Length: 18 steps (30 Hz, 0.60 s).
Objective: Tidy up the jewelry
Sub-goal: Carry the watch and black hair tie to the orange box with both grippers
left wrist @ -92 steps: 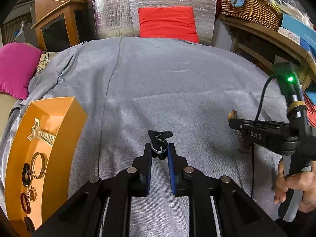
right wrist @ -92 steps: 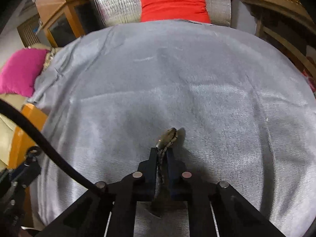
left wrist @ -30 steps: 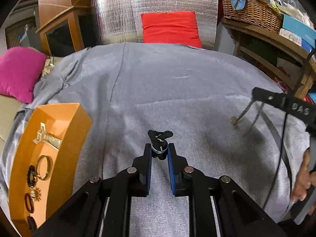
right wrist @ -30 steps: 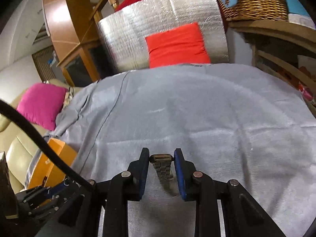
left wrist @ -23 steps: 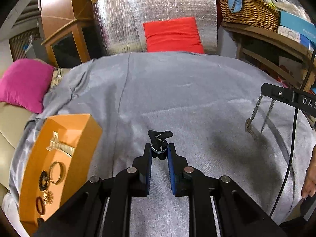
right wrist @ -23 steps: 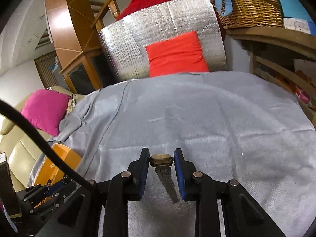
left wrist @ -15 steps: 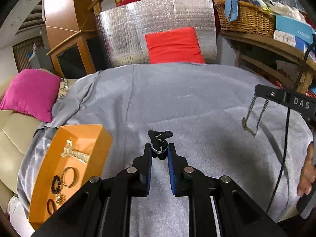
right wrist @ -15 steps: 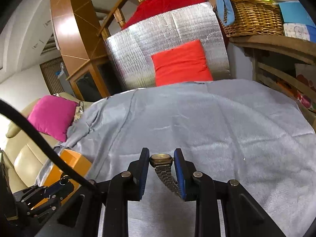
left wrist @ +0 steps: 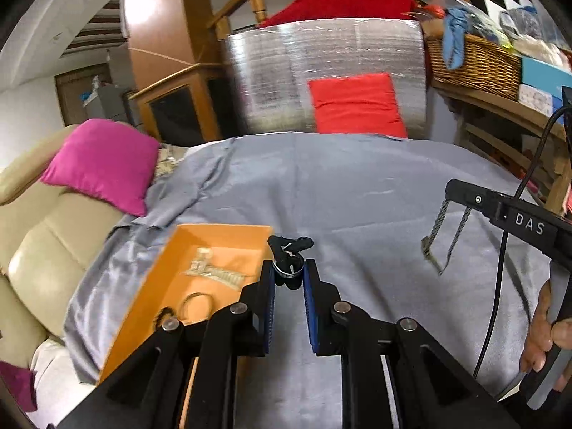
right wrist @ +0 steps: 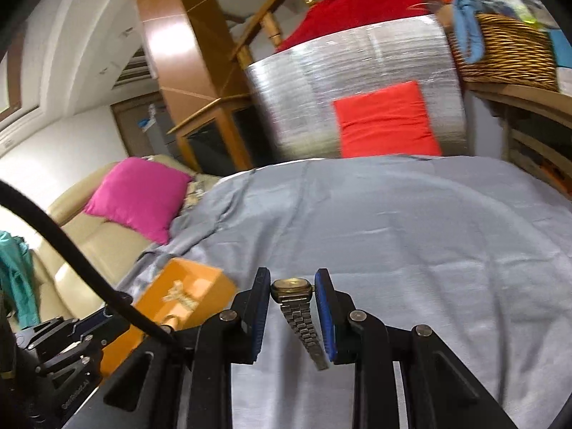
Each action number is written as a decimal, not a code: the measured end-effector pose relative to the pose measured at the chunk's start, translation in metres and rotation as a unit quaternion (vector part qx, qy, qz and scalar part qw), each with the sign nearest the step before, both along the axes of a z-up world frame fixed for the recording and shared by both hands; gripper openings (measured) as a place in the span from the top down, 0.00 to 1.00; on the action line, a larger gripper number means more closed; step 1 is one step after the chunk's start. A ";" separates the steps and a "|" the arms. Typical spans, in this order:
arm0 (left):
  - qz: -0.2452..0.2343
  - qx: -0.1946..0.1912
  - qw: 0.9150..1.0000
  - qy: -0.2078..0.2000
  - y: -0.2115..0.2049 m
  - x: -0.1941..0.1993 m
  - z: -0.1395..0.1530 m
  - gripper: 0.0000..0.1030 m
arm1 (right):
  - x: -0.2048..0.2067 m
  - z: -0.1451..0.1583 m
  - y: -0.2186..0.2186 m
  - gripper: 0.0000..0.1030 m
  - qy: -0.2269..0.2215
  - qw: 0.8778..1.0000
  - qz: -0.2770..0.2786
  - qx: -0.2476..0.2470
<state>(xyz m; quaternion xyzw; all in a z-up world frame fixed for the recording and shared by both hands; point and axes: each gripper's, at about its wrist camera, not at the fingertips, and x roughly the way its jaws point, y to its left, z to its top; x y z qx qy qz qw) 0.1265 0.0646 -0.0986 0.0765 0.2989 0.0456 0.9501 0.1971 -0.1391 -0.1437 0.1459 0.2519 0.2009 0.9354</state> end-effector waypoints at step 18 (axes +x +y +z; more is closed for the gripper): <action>0.146 -0.017 0.987 0.068 0.169 -0.036 -0.064 0.84 | -0.008 0.011 0.206 0.73 0.024 0.979 0.202 0.001</action>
